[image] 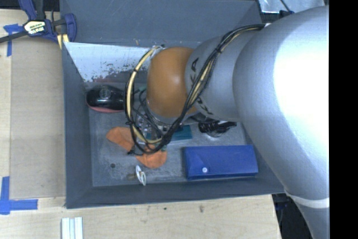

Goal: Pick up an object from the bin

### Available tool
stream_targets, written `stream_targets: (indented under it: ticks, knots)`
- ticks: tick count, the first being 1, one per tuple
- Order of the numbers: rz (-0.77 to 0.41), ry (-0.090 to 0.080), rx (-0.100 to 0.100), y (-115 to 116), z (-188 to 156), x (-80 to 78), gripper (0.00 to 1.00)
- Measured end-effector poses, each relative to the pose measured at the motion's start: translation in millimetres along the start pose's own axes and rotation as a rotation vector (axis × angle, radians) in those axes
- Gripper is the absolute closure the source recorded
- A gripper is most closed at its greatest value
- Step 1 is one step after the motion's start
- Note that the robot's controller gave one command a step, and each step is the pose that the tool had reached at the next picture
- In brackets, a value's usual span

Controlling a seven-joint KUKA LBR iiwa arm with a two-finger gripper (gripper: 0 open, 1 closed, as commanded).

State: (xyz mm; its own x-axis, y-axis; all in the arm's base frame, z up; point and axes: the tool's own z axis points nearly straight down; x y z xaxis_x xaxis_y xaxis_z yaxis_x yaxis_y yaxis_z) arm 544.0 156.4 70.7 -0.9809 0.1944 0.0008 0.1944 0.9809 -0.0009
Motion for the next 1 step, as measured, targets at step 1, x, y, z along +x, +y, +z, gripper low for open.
stream_targets:
  ticks: [1]
  knots:
    - [0.0, 0.003, 0.002, -0.8, -4.3, 1.5, 1.0]
